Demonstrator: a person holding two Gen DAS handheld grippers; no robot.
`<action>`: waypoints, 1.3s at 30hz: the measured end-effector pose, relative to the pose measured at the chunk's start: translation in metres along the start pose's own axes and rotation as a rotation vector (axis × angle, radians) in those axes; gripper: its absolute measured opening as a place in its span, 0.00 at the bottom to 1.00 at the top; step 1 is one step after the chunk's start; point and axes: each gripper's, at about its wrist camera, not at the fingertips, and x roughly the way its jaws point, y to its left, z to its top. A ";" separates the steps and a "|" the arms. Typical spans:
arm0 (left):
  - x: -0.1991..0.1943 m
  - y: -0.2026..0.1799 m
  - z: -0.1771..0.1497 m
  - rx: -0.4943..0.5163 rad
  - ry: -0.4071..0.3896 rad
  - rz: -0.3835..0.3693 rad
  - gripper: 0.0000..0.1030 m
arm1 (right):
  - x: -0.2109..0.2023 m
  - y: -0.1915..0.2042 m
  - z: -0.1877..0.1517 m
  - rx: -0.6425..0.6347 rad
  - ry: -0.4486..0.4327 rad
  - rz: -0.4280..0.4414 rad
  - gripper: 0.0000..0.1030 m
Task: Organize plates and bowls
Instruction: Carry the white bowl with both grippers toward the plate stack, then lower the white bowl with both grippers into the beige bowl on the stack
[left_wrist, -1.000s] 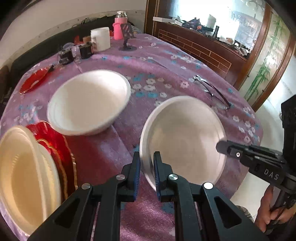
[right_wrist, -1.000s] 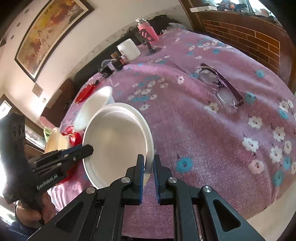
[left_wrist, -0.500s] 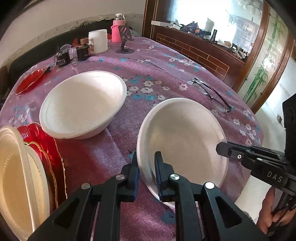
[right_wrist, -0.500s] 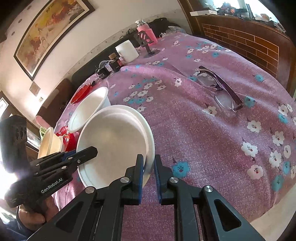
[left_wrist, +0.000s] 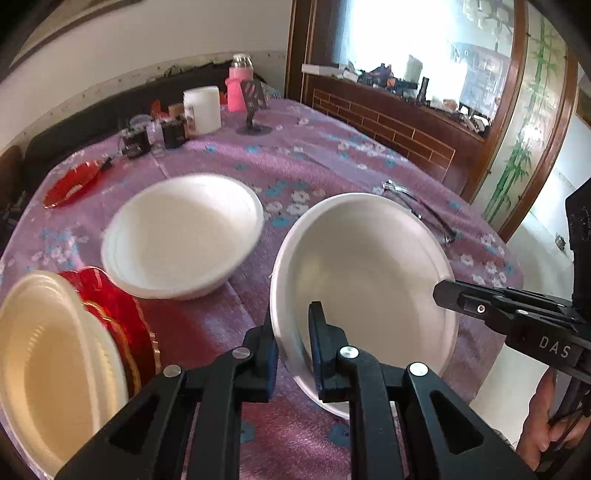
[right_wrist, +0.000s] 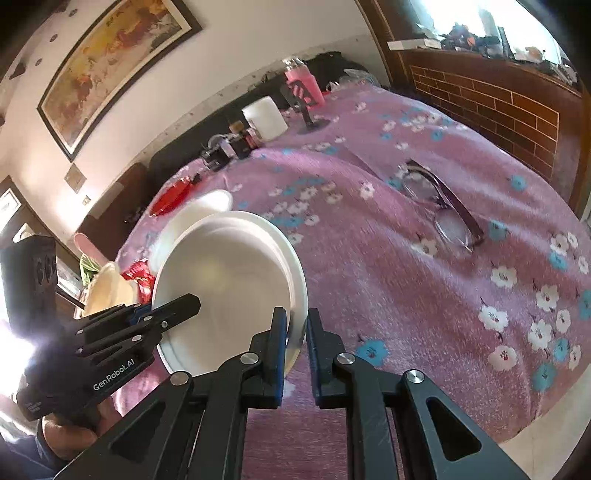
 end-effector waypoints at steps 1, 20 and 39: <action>-0.004 0.002 0.000 -0.002 -0.007 0.002 0.14 | -0.001 0.003 0.001 -0.004 -0.004 0.005 0.12; -0.108 0.113 -0.016 -0.214 -0.147 0.118 0.14 | 0.019 0.138 0.031 -0.195 0.061 0.238 0.12; -0.104 0.189 -0.059 -0.336 -0.075 0.198 0.14 | 0.095 0.205 0.009 -0.261 0.232 0.235 0.14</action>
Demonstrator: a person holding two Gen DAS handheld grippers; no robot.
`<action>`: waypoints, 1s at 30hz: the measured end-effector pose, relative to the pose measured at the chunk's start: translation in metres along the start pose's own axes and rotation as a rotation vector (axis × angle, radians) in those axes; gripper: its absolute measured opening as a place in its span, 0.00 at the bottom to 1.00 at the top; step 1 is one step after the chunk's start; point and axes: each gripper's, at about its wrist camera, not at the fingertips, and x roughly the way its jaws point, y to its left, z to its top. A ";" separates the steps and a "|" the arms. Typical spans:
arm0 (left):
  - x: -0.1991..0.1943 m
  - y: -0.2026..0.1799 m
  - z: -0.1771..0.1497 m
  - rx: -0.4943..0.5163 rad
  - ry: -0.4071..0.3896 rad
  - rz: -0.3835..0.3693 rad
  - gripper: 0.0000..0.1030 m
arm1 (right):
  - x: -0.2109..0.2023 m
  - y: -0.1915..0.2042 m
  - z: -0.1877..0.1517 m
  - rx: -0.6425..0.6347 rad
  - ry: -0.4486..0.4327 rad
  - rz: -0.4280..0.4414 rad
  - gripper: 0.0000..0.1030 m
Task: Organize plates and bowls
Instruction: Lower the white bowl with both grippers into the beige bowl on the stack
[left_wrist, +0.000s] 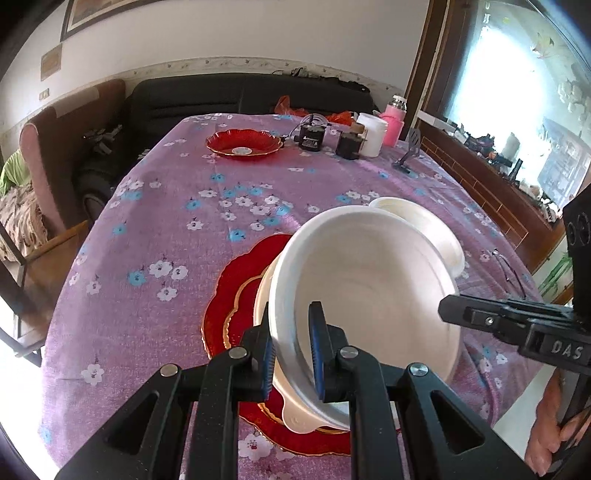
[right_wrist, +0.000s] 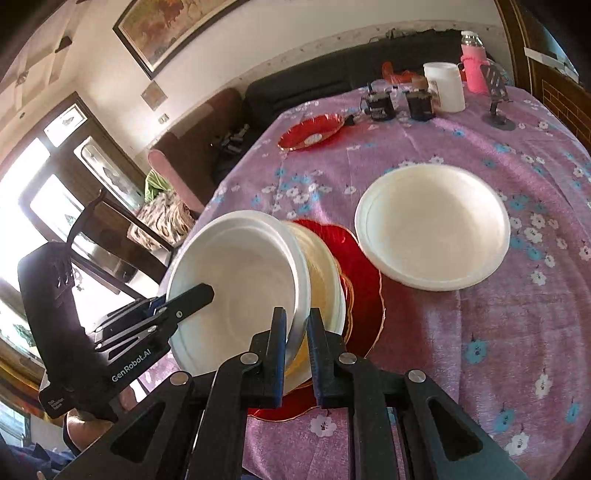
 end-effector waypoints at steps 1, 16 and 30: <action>0.000 0.000 0.000 0.005 -0.001 0.003 0.14 | 0.000 0.002 0.000 -0.006 -0.002 -0.008 0.14; -0.003 -0.006 -0.001 0.025 -0.014 0.020 0.17 | -0.002 0.005 -0.002 -0.021 -0.015 -0.026 0.14; -0.007 -0.003 0.001 0.022 -0.017 0.009 0.18 | -0.002 0.009 -0.003 -0.031 -0.023 -0.042 0.14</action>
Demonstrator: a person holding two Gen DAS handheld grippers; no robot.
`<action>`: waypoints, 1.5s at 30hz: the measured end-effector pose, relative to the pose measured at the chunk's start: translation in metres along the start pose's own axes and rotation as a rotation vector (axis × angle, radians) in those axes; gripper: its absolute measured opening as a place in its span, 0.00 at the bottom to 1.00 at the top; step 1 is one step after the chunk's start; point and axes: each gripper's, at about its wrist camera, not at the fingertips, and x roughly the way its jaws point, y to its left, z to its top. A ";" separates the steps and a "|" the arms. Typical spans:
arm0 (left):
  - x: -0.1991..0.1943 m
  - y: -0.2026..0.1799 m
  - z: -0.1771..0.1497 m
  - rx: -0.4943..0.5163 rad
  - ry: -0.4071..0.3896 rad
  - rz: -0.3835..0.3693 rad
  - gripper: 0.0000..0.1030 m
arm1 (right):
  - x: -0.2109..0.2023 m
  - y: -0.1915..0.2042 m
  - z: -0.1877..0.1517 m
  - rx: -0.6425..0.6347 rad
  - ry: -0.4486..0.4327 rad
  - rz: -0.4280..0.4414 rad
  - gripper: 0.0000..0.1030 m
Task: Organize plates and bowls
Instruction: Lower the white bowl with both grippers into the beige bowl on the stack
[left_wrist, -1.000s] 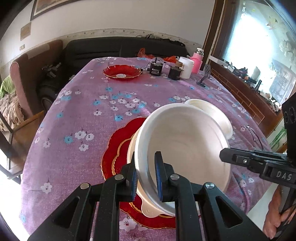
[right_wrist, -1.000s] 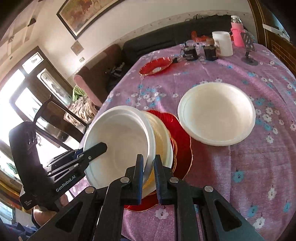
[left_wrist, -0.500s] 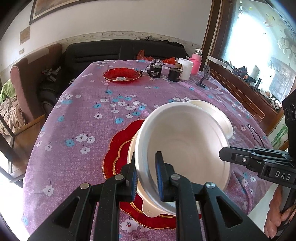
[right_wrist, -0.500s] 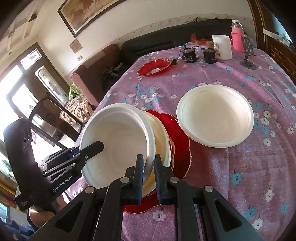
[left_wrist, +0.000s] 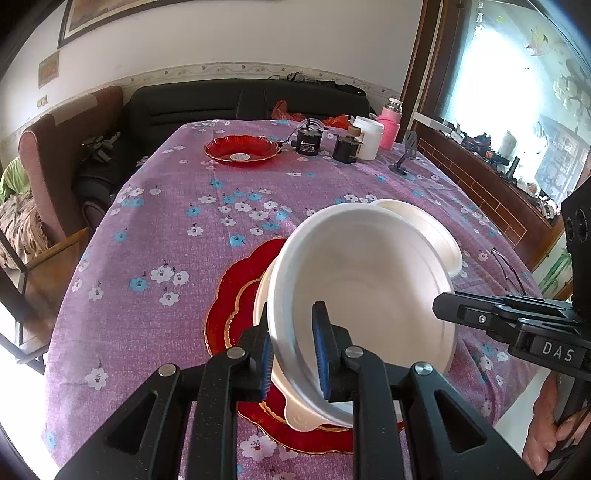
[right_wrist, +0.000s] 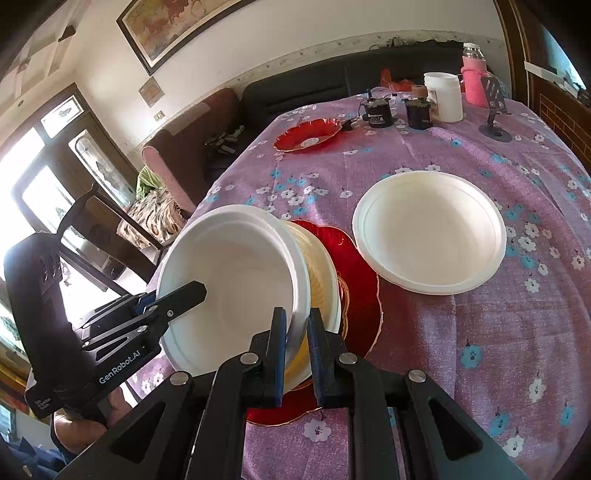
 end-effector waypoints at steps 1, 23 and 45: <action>-0.001 0.000 0.000 0.000 -0.002 0.000 0.18 | 0.000 0.000 0.000 0.000 0.000 0.000 0.14; 0.000 0.005 -0.002 -0.011 -0.015 0.012 0.32 | 0.000 0.009 0.001 -0.044 -0.032 -0.046 0.22; -0.005 -0.006 0.000 0.006 -0.019 0.012 0.33 | -0.037 -0.014 0.001 0.018 -0.149 -0.035 0.41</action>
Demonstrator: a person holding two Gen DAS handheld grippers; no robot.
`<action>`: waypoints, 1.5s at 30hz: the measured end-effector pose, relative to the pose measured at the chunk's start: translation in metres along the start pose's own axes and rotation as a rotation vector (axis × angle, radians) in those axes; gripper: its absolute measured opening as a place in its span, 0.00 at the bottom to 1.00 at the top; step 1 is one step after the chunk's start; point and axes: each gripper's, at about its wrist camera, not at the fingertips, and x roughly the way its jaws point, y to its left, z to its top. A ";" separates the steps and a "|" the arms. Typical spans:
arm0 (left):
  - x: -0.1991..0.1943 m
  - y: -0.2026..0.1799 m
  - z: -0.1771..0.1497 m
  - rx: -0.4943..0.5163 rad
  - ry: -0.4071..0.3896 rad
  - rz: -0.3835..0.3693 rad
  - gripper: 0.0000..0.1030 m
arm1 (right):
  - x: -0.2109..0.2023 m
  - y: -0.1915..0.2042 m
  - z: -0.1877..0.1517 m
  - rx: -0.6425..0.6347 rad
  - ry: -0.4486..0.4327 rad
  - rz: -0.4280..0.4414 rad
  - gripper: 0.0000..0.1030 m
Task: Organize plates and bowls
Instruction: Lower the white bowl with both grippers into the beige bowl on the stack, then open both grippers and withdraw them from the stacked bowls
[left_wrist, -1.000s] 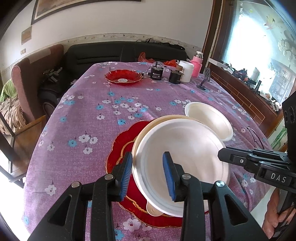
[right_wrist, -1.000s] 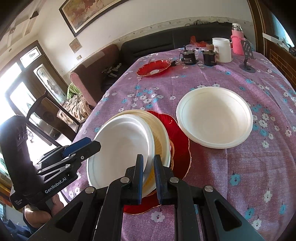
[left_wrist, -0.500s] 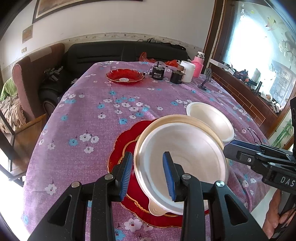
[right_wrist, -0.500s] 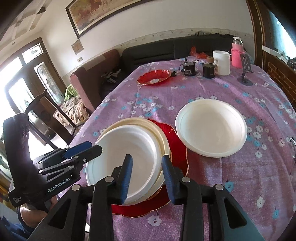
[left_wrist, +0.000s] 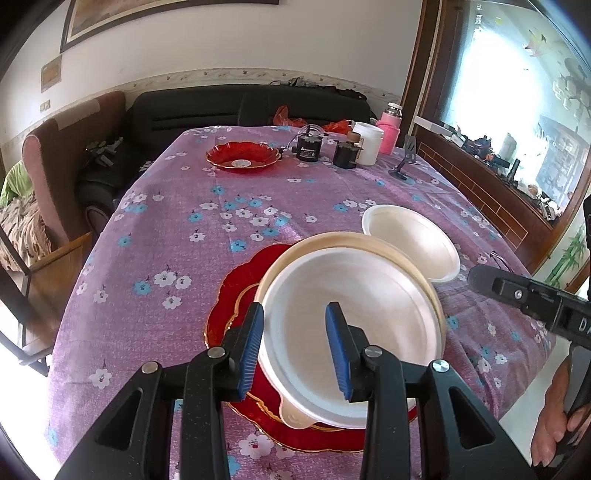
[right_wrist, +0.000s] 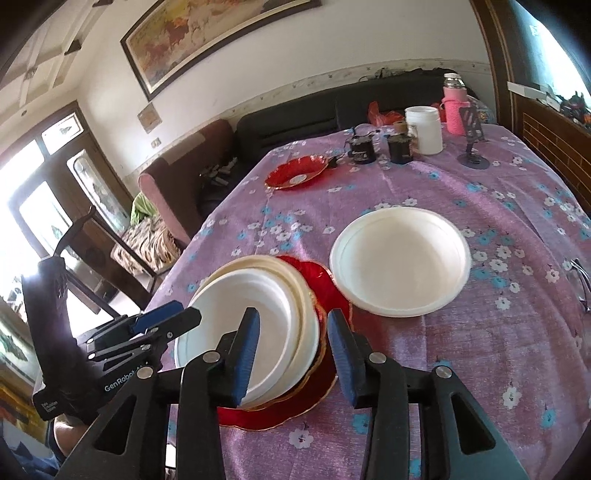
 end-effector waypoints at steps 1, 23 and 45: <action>0.000 -0.002 0.000 0.006 -0.001 0.000 0.33 | -0.002 -0.002 0.000 0.006 -0.004 0.001 0.41; 0.009 -0.049 0.024 0.068 0.053 -0.111 0.38 | -0.034 -0.082 -0.007 0.206 -0.062 -0.029 0.49; 0.074 -0.086 0.083 0.080 0.199 -0.135 0.40 | -0.035 -0.136 -0.011 0.308 -0.056 -0.050 0.51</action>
